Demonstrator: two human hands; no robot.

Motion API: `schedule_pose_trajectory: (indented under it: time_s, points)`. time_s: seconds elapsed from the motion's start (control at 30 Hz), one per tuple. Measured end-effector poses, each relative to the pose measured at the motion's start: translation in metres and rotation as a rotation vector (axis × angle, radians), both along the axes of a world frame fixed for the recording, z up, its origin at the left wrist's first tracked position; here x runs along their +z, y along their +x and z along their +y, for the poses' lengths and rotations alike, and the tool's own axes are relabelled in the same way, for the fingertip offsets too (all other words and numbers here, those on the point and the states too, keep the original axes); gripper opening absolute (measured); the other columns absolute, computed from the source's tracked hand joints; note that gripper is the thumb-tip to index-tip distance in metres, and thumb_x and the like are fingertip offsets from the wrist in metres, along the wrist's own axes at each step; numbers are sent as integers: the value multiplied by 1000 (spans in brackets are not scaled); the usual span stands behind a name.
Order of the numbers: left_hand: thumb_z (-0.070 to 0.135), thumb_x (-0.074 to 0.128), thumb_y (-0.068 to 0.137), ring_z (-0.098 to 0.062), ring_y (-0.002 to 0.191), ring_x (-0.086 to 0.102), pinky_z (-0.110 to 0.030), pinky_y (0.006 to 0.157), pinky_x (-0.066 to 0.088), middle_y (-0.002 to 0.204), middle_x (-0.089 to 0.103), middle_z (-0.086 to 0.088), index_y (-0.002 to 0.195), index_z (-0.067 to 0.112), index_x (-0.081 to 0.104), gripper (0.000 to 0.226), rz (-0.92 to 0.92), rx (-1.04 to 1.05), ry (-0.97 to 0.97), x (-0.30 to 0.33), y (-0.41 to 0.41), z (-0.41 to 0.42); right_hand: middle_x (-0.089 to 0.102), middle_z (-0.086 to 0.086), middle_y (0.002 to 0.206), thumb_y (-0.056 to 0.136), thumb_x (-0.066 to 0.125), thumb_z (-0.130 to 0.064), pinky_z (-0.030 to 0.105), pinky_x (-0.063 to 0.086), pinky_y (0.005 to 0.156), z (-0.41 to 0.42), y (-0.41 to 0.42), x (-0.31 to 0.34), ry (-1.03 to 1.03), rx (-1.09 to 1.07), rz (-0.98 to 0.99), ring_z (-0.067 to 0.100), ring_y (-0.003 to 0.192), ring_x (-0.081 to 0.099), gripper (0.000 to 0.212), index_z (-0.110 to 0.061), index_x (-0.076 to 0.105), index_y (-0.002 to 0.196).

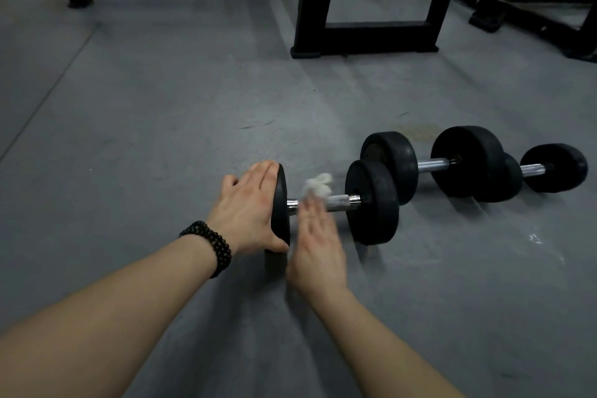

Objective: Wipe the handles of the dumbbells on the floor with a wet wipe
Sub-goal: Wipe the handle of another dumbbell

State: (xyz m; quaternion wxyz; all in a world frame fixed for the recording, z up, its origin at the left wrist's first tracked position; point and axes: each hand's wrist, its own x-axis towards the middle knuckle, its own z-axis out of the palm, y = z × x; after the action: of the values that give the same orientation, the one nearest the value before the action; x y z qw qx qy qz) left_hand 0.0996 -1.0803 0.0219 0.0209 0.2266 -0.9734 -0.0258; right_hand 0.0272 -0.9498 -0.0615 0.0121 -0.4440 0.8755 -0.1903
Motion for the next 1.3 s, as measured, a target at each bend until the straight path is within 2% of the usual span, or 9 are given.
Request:
schedule_pose_trajectory:
  time_s: [0.07,0.23,0.43,0.57,0.67,0.8,1.07,1.2,1.3]
  points:
    - [77,74,51,-15,148,14,-39,109,21,161,12,-1,154,13,5,140,-5,7,-6,0,0,1,8,11,164,78,63,-18,40,12,122,3,-3,0,25,89,55,23,151,3,92,-5,16,156]
    - [76,76,47,-15,148,15,-40,108,24,161,12,0,154,13,5,143,-15,25,-19,-2,-1,2,17,16,162,74,65,-14,40,9,123,9,-23,4,-9,-272,-11,28,151,10,96,-1,14,154]
    - [76,78,45,-16,144,24,-41,109,25,159,22,1,153,15,13,140,-36,28,86,7,-11,-11,3,10,165,85,51,-15,31,-6,120,13,-10,10,11,-12,-11,20,151,-6,85,-5,7,156]
    - [67,82,55,-15,146,24,-39,113,19,160,25,1,153,16,22,126,89,66,307,3,-17,-26,5,14,164,80,53,-9,34,0,122,21,-31,18,4,-153,11,25,152,-1,84,-1,15,154]
    - [66,64,72,-16,149,18,-40,114,17,160,23,-2,152,13,29,102,245,17,164,-12,-9,-19,-4,18,163,81,54,-11,33,-1,121,14,-40,23,18,-94,2,29,151,-4,85,-6,11,155]
    - [74,72,61,-15,151,1,-41,118,10,163,6,-2,156,11,7,130,140,25,123,-14,-17,-17,-15,15,163,89,58,-33,40,-3,121,-9,-50,19,140,57,77,30,150,-16,92,-32,-5,156]
    - [68,81,55,-11,150,-3,-39,119,8,163,2,0,156,14,0,139,105,51,161,-13,-29,-29,26,20,158,83,58,-16,38,13,122,-34,-71,2,-20,-205,91,31,150,13,79,2,22,151]
    - [65,80,56,-10,150,-3,-40,119,10,163,2,1,155,15,1,137,114,55,193,-14,-32,-31,9,20,163,81,64,-23,41,7,123,-45,-46,-4,6,51,98,32,151,2,87,-17,19,156]
    - [66,82,56,-10,150,-5,-40,120,9,163,-1,2,155,15,-1,138,113,55,204,-14,-31,-31,8,18,163,84,66,-26,42,6,122,-44,-60,0,51,-24,147,32,151,-1,83,-24,20,154]
